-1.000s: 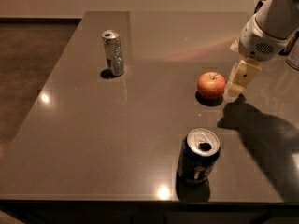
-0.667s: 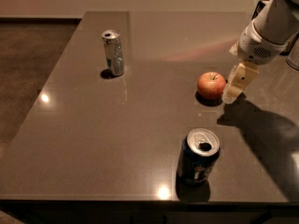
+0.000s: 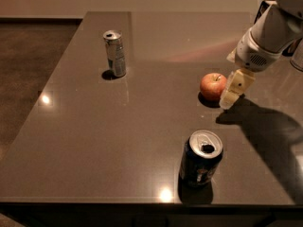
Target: Move apple near pepsi can
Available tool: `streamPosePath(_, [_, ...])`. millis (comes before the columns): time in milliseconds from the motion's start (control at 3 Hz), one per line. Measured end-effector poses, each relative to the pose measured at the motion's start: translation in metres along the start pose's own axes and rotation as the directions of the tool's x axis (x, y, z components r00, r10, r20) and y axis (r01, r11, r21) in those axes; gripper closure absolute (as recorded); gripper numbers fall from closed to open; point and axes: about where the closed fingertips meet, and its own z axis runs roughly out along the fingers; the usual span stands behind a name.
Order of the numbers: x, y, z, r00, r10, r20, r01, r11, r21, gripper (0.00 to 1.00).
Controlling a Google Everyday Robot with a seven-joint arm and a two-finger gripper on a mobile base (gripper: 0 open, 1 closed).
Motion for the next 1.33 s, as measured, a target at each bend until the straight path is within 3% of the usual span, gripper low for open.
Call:
streamPosePath(333, [-0.009,0.004,0.011,1.0,-0.007,0.027,0.008,0.9996,-0.028,0.18])
streamPosePath(1000, [-0.03,0.026,0.017,0.997,-0.045,0.068,0.051,0.9955,-0.08,0.64])
streamPosePath(1333, [-0.031,0.067,-0.013,0.99,-0.112,0.081,0.12,0.9865,-0.111,0.96])
